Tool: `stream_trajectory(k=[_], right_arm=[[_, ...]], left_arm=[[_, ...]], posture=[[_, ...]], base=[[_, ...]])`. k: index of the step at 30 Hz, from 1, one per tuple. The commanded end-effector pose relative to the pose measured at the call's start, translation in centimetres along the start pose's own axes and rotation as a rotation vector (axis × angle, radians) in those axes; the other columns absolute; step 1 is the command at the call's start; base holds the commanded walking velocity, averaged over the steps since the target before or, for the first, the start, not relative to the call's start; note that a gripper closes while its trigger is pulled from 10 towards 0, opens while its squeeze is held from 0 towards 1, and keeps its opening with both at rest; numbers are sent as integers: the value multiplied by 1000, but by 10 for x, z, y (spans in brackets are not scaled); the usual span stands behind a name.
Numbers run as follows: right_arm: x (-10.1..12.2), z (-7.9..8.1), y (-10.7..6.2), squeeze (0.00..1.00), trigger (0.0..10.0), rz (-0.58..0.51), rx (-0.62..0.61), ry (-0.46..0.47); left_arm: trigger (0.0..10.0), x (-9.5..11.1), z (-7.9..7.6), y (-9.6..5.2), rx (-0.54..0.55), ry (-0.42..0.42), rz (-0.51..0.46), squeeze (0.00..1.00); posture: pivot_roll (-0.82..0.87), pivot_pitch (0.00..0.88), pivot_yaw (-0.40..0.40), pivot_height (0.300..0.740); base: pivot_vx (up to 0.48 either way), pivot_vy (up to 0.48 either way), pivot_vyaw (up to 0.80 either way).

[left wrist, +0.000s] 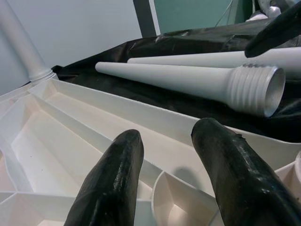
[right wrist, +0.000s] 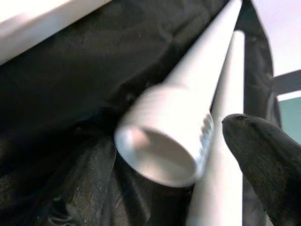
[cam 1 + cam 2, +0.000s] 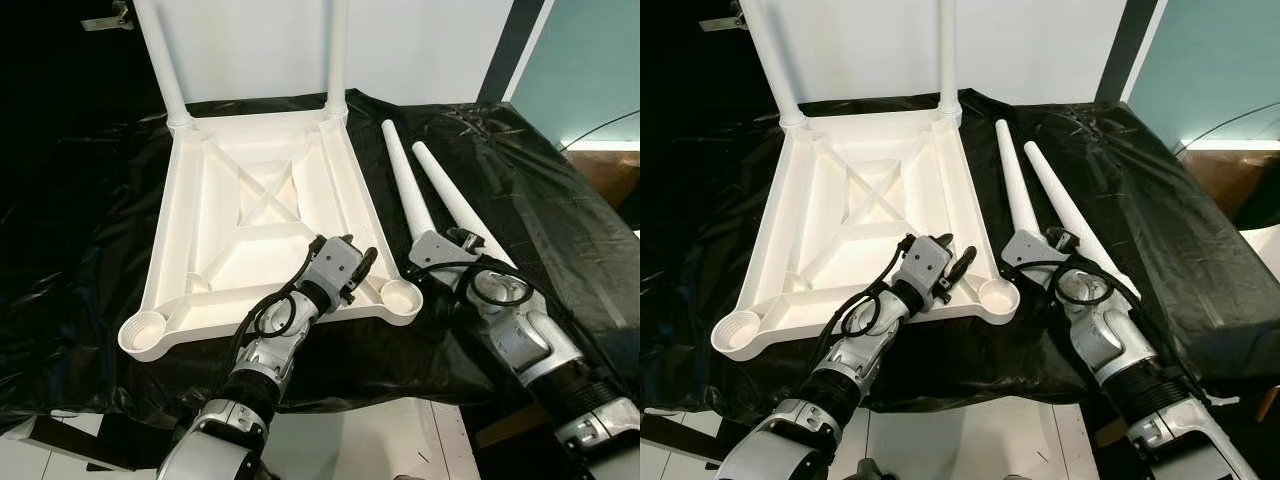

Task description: Building children table

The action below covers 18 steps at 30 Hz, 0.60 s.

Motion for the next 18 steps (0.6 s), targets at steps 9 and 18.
stream_trajectory(k=[9,18], right_arm=[[-6,17,3,0,0,-2,-31,-30],[-7,12,0,0,10000,2,-89,-49]], left_arm=[[10000,-10,3,-5,75,2,26,0],[10000,-10,2,-4,60,8,27,0]], posture=[[-126,26,-15,740],[-134,26,-4,740]], base=[[0,0,0],[0,0,0]])
Point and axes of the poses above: a point about 5 cm out from each wrist's last joint towards the gripper, its own y axis pointing out of the wrist towards the gripper, its own x axis along the axis of the wrist's last joint, z = x × y, the point moved 3 cm from there along y, pointing out of the wrist towards the gripper, and after that the axes turned 9 degrees about -y, right-handed, at the moved point
